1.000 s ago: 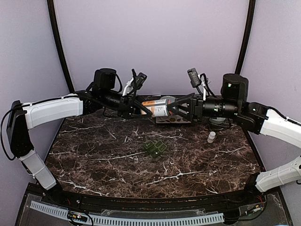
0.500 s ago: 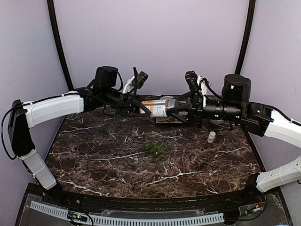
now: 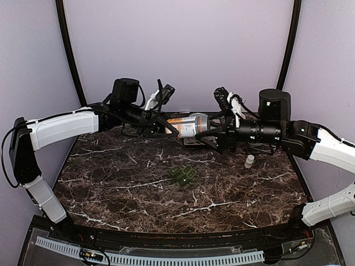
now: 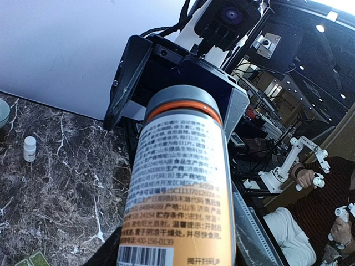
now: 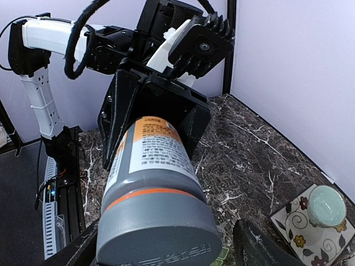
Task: Sort the pills into containers
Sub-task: Unscrew the lid of the pill bottle.
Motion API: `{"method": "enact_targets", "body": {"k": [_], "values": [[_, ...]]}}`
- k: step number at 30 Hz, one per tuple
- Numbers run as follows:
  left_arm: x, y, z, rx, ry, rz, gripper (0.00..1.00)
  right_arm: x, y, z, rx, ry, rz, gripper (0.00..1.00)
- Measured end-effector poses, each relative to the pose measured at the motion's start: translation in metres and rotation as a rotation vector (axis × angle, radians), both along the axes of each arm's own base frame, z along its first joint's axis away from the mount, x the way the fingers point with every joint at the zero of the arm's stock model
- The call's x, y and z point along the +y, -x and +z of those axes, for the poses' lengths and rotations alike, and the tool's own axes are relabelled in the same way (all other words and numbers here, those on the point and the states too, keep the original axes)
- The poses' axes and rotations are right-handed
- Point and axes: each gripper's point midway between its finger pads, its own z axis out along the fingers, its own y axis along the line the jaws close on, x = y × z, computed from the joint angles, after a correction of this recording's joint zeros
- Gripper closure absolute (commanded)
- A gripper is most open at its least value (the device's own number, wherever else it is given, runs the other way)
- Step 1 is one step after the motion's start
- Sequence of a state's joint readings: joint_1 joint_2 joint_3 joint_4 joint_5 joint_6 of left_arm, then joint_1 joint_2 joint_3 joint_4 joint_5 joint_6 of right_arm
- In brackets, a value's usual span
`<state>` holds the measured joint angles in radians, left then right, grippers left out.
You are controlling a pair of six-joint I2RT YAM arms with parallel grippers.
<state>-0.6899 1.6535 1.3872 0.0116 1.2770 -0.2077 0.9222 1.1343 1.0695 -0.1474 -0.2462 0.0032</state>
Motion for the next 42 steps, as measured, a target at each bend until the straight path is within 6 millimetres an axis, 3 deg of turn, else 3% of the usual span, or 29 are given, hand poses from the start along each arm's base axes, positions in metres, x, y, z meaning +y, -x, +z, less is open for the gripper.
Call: {"method": "enact_targets", "body": {"k": [11, 22, 35, 42], "values": [[-0.002, -0.003, 0.0, -0.029, 0.007, 0.018, 1.0, -0.006, 0.001, 0.004, 0.075, -0.036, -0.035, 0.19], [-0.004, -0.007, 0.006, -0.066, 0.035, 0.034, 1.0, -0.033, 0.005, 0.026, 0.167, -0.158, -0.144, 0.14], [-0.006, -0.014, 0.007, -0.106, 0.047, 0.069, 1.0, -0.054, -0.015, 0.019, 0.581, -0.448, -0.295, 0.14], [-0.007, -0.017, 0.003, -0.137, 0.043, 0.087, 1.0, -0.052, -0.027, 0.022, 0.737, -0.572, -0.284, 0.14]]}}
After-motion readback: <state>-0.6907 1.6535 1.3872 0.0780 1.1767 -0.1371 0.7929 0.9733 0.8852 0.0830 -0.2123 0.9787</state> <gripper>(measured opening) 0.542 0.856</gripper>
